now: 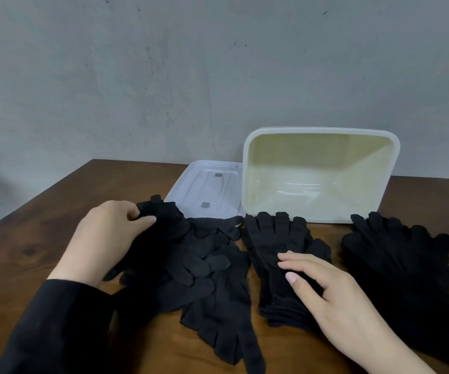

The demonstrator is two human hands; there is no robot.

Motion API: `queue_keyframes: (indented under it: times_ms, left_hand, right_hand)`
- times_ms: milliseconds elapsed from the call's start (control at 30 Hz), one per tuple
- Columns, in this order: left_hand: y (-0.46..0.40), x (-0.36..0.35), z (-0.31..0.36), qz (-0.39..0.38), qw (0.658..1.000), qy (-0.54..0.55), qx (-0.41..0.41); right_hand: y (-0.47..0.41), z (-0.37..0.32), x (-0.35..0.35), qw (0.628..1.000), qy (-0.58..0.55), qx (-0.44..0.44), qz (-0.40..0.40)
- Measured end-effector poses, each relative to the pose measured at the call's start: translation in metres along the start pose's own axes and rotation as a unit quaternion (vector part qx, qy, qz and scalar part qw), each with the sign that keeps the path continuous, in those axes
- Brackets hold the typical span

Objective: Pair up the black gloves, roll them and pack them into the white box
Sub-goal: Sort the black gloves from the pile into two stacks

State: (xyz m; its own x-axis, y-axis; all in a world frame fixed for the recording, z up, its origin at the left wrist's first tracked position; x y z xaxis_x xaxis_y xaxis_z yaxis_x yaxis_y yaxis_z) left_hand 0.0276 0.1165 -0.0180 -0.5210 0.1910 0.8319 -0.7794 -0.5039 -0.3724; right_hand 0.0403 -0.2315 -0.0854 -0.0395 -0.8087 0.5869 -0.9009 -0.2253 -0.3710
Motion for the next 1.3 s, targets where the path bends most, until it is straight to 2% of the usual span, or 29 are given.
queue_keyframes:
  times_ms: [133,233,400,467,567,700,767,833,933,1033,1067,1133,1200,1233,1300]
  left_hand:
    - [0.01,0.024,0.044,0.012,0.982,0.185,-0.025]
    - [0.018,0.02,0.077,-0.043,0.95,0.309,-0.025]
    - [0.048,-0.021,0.143,-0.146,0.933,0.316,-0.089]
    - [0.066,-0.035,0.168,-0.188,0.912,0.352,-0.1]
    - [0.09,-0.047,0.191,-0.253,0.865,0.422,-0.099]
    - [0.098,-0.053,0.189,-0.266,0.843,0.45,-0.124]
    - [0.096,-0.051,0.18,-0.239,0.857,0.431,-0.15]
    - [0.098,-0.05,0.174,-0.226,0.88,0.352,-0.226]
    - [0.109,-0.061,0.171,-0.237,0.886,0.219,-0.333]
    - [0.103,-0.055,0.173,-0.134,0.892,0.246,-0.355]
    - [0.099,-0.052,0.171,-0.111,0.895,0.268,-0.34]
    - [0.096,-0.049,0.168,-0.095,0.896,0.289,-0.323]
    - [0.1,-0.048,0.171,-0.103,0.889,0.282,-0.346]
    - [0.103,-0.048,0.172,-0.108,0.884,0.283,-0.357]
    - [0.103,-0.044,0.172,-0.098,0.88,0.305,-0.35]
  right_hand:
    - [-0.001,-0.001,0.001,1.0,0.001,0.003,-0.003]
    - [0.0,-0.008,0.004,1.0,-0.003,0.01,0.009]
    - [0.005,-0.03,0.022,0.995,-0.001,0.057,0.085]
    - [0.006,-0.034,0.017,0.998,-0.013,0.033,0.055]
    - [0.009,-0.026,0.005,0.999,-0.014,-0.047,0.011]
    - [0.005,-0.012,0.014,0.989,-0.087,-0.089,0.085]
    - [0.003,-0.008,0.021,0.983,-0.114,-0.085,0.112]
    - [0.003,-0.008,0.024,0.978,-0.134,-0.098,0.127]
    - [0.002,-0.01,0.028,0.964,-0.185,-0.125,0.142]
    - [0.0,-0.019,0.027,0.964,-0.216,-0.126,0.091]
    - [-0.001,-0.023,0.028,0.974,-0.186,-0.102,0.077]
    - [-0.004,-0.032,0.036,0.996,-0.026,-0.035,0.074]
    - [-0.008,-0.045,0.042,0.987,0.129,0.061,0.075]
    - [-0.011,-0.053,0.043,0.981,0.156,0.093,0.07]
    - [-0.02,-0.07,0.047,0.981,0.16,0.1,0.047]
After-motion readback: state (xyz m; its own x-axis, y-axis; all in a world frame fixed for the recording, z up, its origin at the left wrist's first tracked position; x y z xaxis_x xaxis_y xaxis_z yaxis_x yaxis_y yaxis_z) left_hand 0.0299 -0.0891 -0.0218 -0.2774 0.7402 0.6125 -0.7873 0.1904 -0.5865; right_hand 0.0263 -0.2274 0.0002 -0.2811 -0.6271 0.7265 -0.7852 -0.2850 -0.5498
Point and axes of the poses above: each hand's wrist, its own y-axis away from the middle knuckle, its own x-axis out of the back of the hand, z = x × y, the point moved 8 cm from there along -y, towards the middle knuckle, and after that the axes turned 11 degrees about z, right-handed, at the moved point
